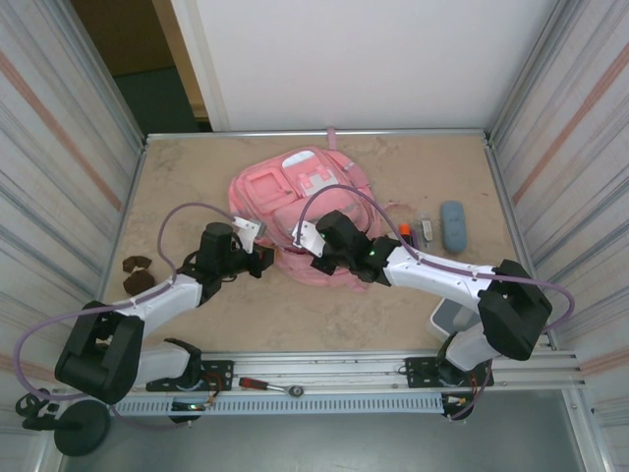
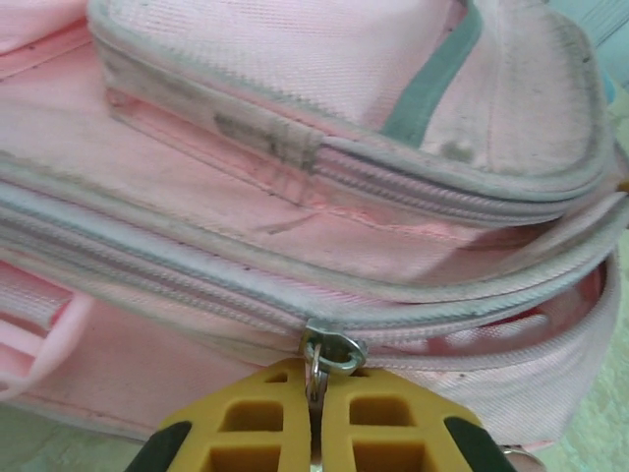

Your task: Pack books, pencil case, and school supplies into a backpack

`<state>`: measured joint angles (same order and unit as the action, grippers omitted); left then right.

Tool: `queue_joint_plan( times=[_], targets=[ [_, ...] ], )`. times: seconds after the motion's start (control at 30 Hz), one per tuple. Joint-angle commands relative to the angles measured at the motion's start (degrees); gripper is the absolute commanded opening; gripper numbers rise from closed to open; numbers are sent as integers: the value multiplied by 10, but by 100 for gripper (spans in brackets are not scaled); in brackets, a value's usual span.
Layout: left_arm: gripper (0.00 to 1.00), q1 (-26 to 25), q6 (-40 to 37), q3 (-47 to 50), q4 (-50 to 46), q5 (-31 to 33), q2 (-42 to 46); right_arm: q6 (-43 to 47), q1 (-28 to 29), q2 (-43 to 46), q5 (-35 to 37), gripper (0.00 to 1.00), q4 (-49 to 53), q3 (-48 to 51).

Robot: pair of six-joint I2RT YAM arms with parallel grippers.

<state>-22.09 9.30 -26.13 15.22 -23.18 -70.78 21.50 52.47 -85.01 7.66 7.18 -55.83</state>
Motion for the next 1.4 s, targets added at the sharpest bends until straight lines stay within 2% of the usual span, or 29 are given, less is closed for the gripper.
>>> queue_joint_plan(
  times=[0.0,0.2,0.37,0.53,0.77,0.93,1.03,1.13,1.27,1.37],
  targets=[
    [0,18,12,-9,-15,60,6,-15,-12,23,39,0,12,6],
    [0,49,53,-47,-44,113,-34,-15,-11,24,35,0,11,6],
    [0,85,80,-82,-56,126,-92,-18,-10,26,26,0,9,5],
    [5,107,92,-139,-69,140,-159,-22,-2,23,7,0,6,-5],
    [9,134,116,-165,-32,134,-218,-21,5,11,10,0,20,-16],
    [0,136,125,-155,-10,67,-216,-18,8,8,13,0,14,-18],
    [0,133,136,-134,7,16,-192,-22,9,-2,-3,18,12,-30],
    [0,118,138,-108,6,1,-146,-23,16,-20,-10,34,11,-48],
    [0,88,132,-81,-20,20,-83,-20,23,-44,-1,46,8,-67],
    [0,75,128,-69,-32,31,-59,-14,23,-60,0,51,6,-88]
  ],
)
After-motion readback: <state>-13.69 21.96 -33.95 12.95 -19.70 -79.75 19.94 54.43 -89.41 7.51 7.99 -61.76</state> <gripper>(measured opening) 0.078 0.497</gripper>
